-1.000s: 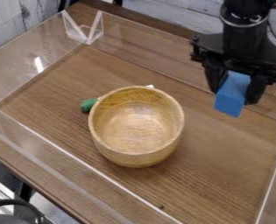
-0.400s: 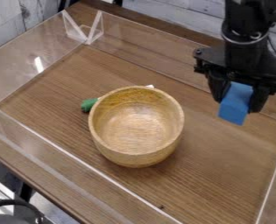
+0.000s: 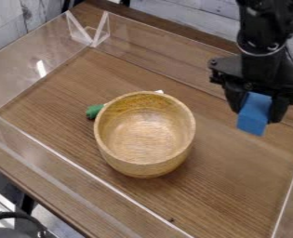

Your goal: Put the blue block in the brown bowl

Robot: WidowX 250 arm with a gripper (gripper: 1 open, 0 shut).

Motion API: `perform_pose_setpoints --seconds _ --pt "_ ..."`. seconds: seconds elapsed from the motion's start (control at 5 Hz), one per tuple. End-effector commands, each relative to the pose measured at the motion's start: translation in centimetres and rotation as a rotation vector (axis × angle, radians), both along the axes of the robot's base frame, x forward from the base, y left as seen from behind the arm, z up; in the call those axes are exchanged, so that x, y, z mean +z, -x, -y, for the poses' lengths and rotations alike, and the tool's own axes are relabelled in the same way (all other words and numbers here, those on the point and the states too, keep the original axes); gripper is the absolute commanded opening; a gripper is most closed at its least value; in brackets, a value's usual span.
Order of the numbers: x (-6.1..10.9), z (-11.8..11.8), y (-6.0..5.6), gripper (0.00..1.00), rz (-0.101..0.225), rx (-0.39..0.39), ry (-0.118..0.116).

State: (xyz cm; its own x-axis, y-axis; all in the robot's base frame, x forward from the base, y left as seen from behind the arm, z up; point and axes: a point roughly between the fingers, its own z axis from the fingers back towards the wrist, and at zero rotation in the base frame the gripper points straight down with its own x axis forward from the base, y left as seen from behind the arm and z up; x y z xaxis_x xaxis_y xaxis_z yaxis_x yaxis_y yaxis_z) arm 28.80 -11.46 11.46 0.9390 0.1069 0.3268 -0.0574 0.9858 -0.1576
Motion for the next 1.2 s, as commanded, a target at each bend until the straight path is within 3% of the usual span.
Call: perform_pose_setpoints --seconds 0.0,0.6,1.0 --pt "0.7 0.6 -0.7 0.00 0.057 -0.008 0.026" --pt "2.7 -4.0 3.7 0.00 0.054 0.045 -0.001" --pt "2.2 -9.2 6.0 0.00 0.058 0.096 -0.004"
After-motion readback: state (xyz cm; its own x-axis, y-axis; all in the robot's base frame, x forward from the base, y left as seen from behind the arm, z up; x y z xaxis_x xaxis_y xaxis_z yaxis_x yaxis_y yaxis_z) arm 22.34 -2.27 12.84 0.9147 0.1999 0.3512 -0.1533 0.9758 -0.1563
